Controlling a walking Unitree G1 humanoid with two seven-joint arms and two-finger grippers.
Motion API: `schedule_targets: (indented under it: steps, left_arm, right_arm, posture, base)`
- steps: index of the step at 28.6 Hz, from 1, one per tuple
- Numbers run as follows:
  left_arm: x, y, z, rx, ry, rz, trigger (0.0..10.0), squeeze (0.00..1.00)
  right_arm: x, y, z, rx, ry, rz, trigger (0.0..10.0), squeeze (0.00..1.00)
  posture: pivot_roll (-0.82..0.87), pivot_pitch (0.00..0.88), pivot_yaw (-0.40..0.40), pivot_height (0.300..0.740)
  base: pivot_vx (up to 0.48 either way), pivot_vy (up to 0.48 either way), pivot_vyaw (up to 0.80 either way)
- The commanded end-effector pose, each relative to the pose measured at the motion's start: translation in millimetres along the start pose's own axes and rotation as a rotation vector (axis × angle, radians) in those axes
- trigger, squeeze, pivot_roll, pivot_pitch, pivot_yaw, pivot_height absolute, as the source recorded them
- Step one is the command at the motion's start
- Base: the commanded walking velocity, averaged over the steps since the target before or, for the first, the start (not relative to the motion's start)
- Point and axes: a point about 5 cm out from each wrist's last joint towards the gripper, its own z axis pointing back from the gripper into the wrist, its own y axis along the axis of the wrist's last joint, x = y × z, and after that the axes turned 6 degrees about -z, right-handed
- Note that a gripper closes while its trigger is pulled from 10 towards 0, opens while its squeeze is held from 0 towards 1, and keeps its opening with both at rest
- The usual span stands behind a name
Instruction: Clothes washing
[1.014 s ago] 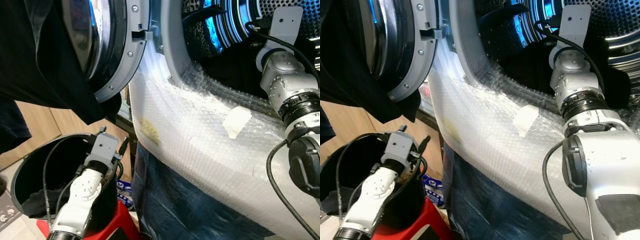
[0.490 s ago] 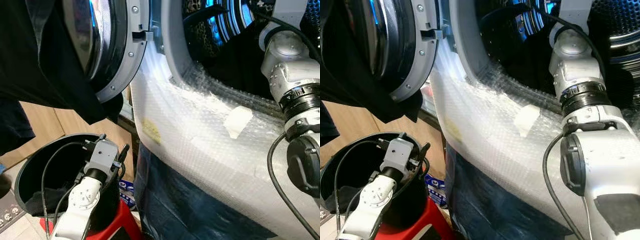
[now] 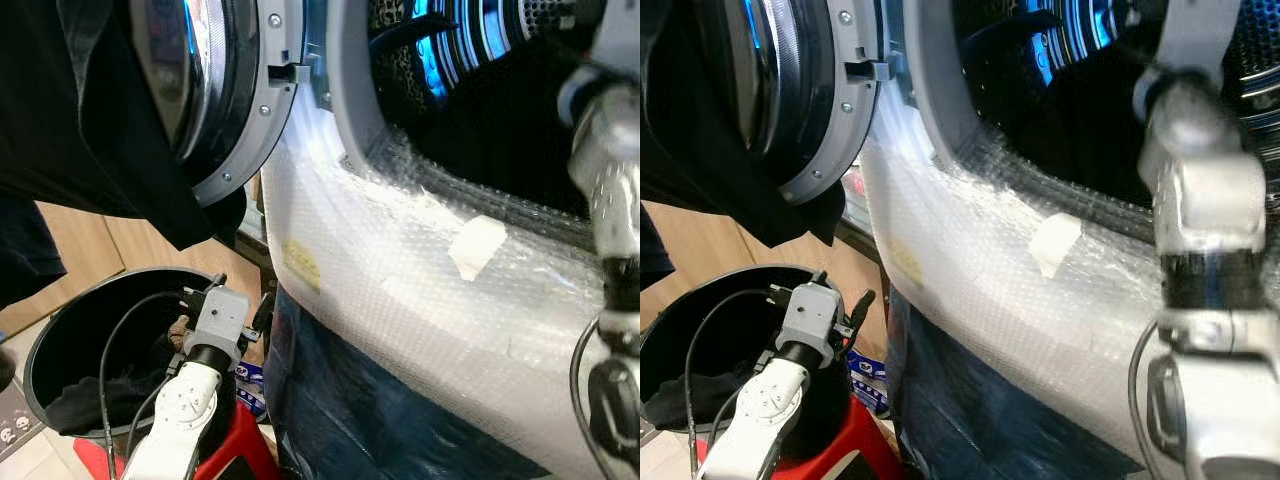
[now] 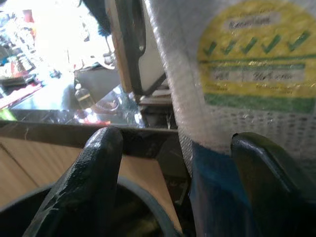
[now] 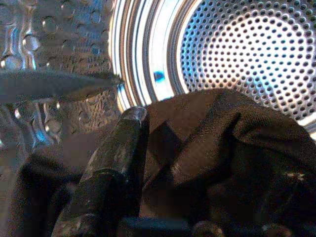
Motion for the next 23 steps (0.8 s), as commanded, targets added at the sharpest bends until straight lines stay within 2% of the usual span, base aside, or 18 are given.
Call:
schedule_targets:
  steps: [1,5,9,14,16,18,23]
  left_arm:
    - [-5.6,0,2.0,-0.009,0.027,0.006,10.0,0.00]
    - [-8.1,-2,1.7,-0.015,0.027,0.002,10.0,0.00]
    - [-7.2,0,-0.8,-0.014,0.026,0.001,10.0,0.00]
    - [-5.0,3,-1.8,-0.006,0.017,-0.003,10.0,0.00]
    - [-5.1,3,-1.1,-0.006,0.017,-0.002,10.0,0.00]
    - [-4.9,1,1.4,-0.015,0.012,-0.007,10.0,0.00]
    - [-7.1,0,2.4,-0.018,0.010,-0.013,10.0,0.00]
  right_arm:
    - [1.3,15,9.4,0.049,0.010,-0.021,10.0,0.00]
    - [6.6,13,22.5,0.016,0.014,-0.004,10.0,0.00]
    - [13.4,8,28.2,-0.039,-0.010,0.022,10.0,0.00]
    - [8.7,6,37.5,-0.070,0.067,-0.070,10.0,0.00]
    - [7.6,5,41.8,-0.070,0.065,-0.071,10.0,0.00]
    - [13.9,2,47.5,-0.091,0.037,0.000,10.0,0.00]
    - [28.3,-1,57.8,-0.130,0.021,0.023,10.0,0.00]
  posture:
    - [0.02,0.006,-0.078,0.740]
    - [0.01,0.004,-0.077,0.740]
    - [0.01,0.000,-0.076,0.740]
    - [0.01,0.011,-0.072,0.740]
    - [0.00,0.020,-0.070,0.740]
    - [0.00,0.029,-0.067,0.740]
    - [0.00,0.036,-0.063,0.740]
  base:
    - [0.000,0.000,0.00]
    - [0.000,0.000,0.00]
    - [0.000,0.000,0.00]
    - [0.000,0.000,0.00]
    - [0.000,0.000,0.00]
    - [0.000,0.000,0.00]
    - [0.000,0.000,0.00]
